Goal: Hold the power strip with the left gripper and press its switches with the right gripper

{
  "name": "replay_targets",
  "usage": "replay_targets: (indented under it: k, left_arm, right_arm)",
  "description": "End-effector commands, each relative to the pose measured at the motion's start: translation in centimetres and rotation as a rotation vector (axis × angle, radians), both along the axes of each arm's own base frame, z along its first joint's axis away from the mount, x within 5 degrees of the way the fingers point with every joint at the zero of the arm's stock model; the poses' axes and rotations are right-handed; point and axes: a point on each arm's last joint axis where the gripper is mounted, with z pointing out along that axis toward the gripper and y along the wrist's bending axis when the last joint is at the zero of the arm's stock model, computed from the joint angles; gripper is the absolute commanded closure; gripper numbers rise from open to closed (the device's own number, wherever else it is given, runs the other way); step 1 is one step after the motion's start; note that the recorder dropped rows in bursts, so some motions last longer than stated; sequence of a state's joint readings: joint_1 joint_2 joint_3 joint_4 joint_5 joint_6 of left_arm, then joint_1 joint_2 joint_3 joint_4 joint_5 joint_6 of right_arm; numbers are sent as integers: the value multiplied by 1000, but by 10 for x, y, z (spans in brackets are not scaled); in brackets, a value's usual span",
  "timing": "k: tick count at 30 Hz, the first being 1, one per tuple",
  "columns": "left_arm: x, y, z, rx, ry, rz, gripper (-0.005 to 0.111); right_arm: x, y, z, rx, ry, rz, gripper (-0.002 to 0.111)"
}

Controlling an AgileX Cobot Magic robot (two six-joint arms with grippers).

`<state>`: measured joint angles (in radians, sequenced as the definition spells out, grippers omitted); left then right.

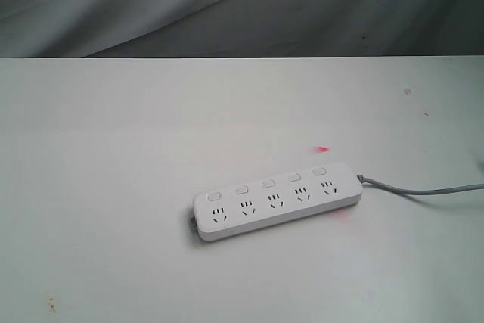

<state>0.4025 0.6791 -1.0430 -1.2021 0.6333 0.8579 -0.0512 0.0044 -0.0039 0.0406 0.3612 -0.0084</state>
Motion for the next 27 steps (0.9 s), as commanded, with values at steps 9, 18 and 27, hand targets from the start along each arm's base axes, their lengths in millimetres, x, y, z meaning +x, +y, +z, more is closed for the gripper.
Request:
replay_targets:
  k: [9,18,27]
  left_arm:
    - [-13,6,-38,-264,134,120,107]
    - [-35,4,-75,-41,140,155,107]
    - [-67,4,-129,-110,150,178,107]
  right_arm:
    - [0,0,0,1,-15,-9,108]
    - [0,0,0,1,-15,-9,108]
    - [0,0,0,1,-15,-9,108]
